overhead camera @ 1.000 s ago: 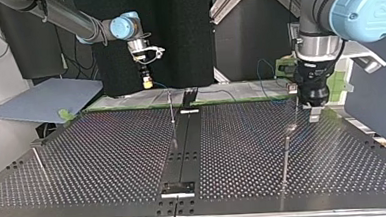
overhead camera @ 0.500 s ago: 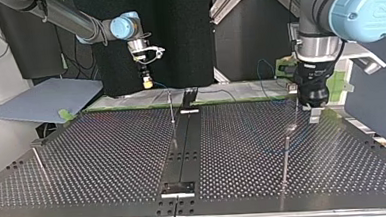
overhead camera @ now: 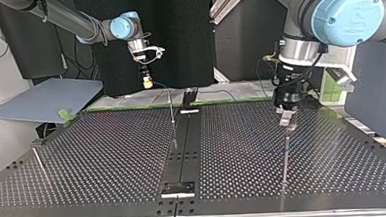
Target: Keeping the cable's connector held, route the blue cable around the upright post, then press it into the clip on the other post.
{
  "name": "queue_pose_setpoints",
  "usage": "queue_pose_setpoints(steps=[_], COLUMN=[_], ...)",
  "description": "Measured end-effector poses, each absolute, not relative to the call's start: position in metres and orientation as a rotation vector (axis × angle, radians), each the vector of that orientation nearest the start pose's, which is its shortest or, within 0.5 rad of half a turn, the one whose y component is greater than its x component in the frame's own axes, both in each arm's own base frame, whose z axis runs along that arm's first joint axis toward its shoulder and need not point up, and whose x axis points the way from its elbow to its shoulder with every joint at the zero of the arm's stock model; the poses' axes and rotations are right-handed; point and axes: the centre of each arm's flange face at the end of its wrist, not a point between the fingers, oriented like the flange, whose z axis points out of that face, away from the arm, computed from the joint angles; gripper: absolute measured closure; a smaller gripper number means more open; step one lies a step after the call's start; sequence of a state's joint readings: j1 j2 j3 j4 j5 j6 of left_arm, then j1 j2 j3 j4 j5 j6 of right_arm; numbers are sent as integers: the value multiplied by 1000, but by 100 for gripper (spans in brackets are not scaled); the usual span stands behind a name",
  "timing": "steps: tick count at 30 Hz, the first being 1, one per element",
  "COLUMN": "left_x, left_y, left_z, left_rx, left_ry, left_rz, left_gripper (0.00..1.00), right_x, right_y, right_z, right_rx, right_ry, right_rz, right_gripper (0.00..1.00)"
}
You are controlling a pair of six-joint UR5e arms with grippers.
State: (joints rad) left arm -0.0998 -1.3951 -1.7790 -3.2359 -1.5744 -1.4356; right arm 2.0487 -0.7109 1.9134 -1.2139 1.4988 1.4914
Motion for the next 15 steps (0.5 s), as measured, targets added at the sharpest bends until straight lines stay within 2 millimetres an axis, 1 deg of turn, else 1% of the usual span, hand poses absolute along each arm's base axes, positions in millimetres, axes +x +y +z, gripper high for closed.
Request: queue_pose_setpoints(steps=[5,15], left_x=[396,410], left_y=[-189,-218], left_z=[445,419], left_rx=[204,232], left_ry=[1682,1678], left_rz=[7,28], left_gripper=[0,0], right_x=[384,384], right_y=[-436,-436], right_z=[-25,-25], right_rx=[1608,1611], right_ry=[-817,-809], right_rz=[1552,1546], right_gripper=[100,100])
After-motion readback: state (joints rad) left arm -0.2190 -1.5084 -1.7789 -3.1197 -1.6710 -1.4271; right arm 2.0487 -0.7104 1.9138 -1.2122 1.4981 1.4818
